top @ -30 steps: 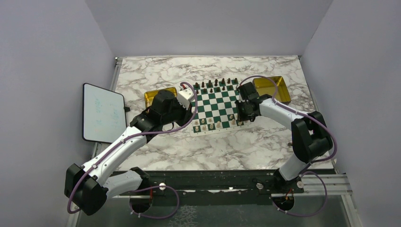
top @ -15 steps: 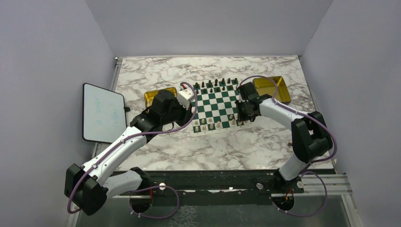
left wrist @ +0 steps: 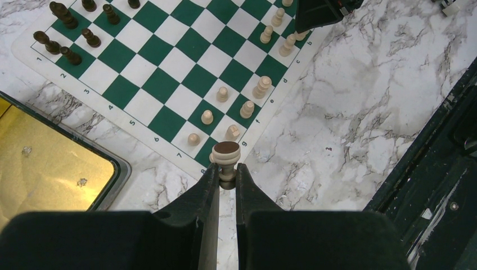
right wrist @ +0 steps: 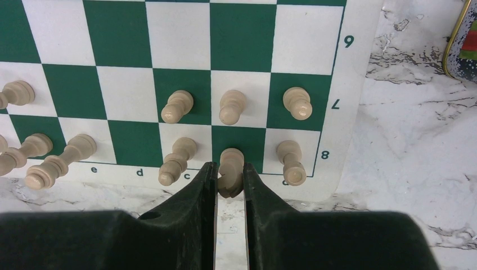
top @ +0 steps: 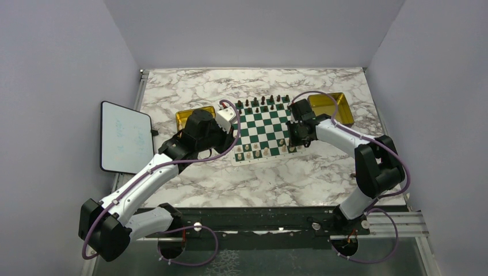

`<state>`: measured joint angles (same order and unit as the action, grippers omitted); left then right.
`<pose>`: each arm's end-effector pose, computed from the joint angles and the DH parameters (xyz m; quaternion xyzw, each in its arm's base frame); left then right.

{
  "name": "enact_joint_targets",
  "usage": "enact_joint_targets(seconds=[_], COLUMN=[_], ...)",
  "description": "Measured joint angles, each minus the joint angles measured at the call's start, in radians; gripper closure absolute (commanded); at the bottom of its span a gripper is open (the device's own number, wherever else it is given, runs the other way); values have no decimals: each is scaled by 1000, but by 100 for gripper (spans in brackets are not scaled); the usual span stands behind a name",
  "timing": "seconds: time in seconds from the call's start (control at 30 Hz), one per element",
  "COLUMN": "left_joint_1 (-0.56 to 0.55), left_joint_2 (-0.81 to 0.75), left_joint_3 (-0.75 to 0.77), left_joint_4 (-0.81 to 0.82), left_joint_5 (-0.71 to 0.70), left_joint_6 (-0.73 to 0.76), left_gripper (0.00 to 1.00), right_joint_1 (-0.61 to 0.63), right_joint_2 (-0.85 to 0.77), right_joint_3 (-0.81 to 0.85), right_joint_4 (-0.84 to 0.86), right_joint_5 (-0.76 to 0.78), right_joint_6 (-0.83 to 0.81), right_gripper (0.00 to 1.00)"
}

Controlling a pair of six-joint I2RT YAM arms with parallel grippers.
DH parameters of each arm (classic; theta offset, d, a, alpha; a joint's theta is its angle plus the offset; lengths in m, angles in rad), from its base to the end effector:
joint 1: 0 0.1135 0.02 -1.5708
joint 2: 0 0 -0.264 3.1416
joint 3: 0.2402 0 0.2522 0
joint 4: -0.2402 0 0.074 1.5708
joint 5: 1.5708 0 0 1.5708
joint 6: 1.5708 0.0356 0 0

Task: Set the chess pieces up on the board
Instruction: Adjust the chess piece on the chessboard.

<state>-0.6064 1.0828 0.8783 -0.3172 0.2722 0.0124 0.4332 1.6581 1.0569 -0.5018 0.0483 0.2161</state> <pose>0.1935 -0.1459 0.3017 0.3258 0.7961 -0.2575 0.4401 0.2988 0.1363 0.1896 -0.0998 0.9674 0.0516 0.2271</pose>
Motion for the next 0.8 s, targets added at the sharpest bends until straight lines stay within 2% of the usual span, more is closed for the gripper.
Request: enact_joint_targets(seconds=[0.47, 0.8], left_joint_1=[0, 0], left_joint_2=[0, 0], left_joint_3=[0, 0], left_joint_4=[0, 0], left_joint_5=[0, 0], left_joint_6=[0, 0], left_gripper=[90, 90], right_joint_1=[0, 5], right_joint_2=[13, 23], right_joint_3=[2, 6], right_joint_4=[7, 14], right_joint_5=[3, 8], right_joint_6=[0, 7], right_gripper=[77, 62])
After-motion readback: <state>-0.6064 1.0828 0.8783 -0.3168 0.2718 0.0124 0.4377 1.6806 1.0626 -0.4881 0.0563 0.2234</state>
